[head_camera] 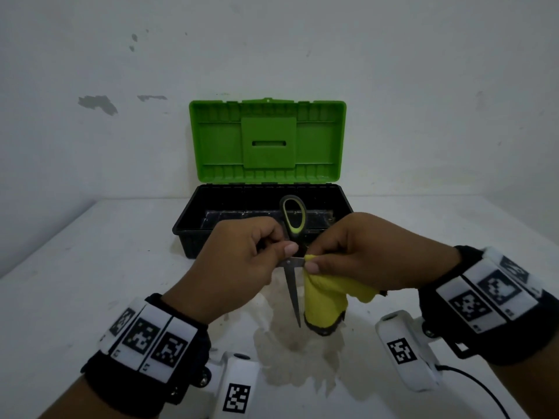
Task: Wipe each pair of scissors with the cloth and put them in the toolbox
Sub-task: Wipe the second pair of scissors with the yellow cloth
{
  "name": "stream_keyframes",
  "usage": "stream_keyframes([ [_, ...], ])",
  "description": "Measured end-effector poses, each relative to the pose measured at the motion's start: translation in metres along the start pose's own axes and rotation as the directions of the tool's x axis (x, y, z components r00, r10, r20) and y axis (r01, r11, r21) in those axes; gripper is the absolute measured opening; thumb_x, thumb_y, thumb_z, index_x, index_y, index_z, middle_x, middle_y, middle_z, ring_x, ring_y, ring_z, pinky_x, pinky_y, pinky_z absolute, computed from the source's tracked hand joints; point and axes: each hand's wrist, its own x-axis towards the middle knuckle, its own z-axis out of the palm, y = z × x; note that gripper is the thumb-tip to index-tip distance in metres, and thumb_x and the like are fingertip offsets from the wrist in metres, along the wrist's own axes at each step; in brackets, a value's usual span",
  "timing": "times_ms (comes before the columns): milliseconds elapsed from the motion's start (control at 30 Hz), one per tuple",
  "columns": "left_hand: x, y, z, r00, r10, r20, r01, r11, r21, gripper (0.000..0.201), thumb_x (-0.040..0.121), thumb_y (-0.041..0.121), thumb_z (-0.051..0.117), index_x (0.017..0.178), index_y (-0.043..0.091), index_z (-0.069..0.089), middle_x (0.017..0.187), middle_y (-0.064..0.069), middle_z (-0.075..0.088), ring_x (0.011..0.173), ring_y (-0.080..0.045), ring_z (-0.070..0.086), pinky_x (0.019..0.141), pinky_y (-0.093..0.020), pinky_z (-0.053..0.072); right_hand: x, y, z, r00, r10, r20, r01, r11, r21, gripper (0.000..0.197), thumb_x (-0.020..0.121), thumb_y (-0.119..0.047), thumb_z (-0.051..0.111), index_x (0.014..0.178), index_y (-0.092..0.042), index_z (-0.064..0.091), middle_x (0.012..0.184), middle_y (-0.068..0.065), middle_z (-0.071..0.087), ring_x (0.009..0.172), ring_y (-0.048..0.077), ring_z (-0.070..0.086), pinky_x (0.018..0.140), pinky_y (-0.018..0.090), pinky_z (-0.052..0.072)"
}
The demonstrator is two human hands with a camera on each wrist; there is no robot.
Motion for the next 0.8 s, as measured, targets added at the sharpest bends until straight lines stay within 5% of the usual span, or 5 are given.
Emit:
stream_keyframes([
  [100,-0.002,-0.003,-0.005,0.999,-0.042,-0.014,0.042,0.999,-0.028,0.024,0.089,0.017,0.069,0.066,0.016,0.061,0.048,-0.003,0.06,0.038,-0.006,0.052,0.047,-0.014,0.041,-0.008,0.005,-0.008,1.0,0.028,0.004,-0.028,1.0,0.011,0.016,0.092,-0.032,0.066,0.086,-0.023,0.078,0.072,-0.013,0.07,0.06,0.001,0.063,0.054,0.013,0.046],
  [333,-0.006,-0.01,-0.024,0.991,-0.117,-0.065,0.11,0.988,-0.105,0.026,0.091,0.014,0.066,0.066,0.011,0.059,0.046,-0.012,0.059,0.036,-0.005,0.045,0.045,-0.013,0.037,-0.029,0.021,-0.022,0.993,0.116,-0.016,-0.115,0.993,0.014,0.024,0.093,-0.03,0.063,0.073,-0.021,0.073,0.063,-0.001,0.066,0.048,0.006,0.055,0.048,0.017,0.044],
  [500,-0.007,-0.022,-0.039,0.965,-0.179,-0.191,0.139,0.969,-0.204,0.023,0.092,0.02,0.064,0.071,0.01,0.063,0.052,-0.013,0.064,0.048,-0.037,0.057,0.048,-0.039,0.046,-0.045,0.042,-0.031,0.964,0.262,-0.04,-0.263,0.965,-0.017,0.025,0.093,-0.03,0.064,0.069,-0.029,0.073,0.059,-0.007,0.067,0.049,0.003,0.058,0.049,0.014,0.045],
  [600,-0.007,-0.02,-0.033,0.949,-0.21,-0.234,0.144,0.952,-0.27,0.023,0.092,0.021,0.064,0.074,0.007,0.066,0.055,-0.012,0.066,0.049,-0.022,0.06,0.052,-0.026,0.046,-0.043,0.054,-0.022,0.951,0.308,-0.024,-0.307,0.937,-0.168,0.02,0.094,-0.032,0.06,0.078,-0.032,0.073,0.065,-0.021,0.067,0.057,-0.003,0.063,0.052,0.01,0.045],
  [800,-0.007,-0.008,-0.011,0.905,-0.335,-0.263,0.16,0.84,-0.518,0.023,0.094,0.018,0.062,0.082,-0.001,0.067,0.065,-0.016,0.07,0.056,-0.018,0.068,0.056,-0.022,0.053,-0.031,0.089,0.013,0.946,0.319,0.058,-0.241,0.811,-0.533,0.023,0.095,-0.041,0.047,0.085,-0.032,0.066,0.079,-0.019,0.066,0.065,0.003,0.055,0.094,0.025,0.037],
])
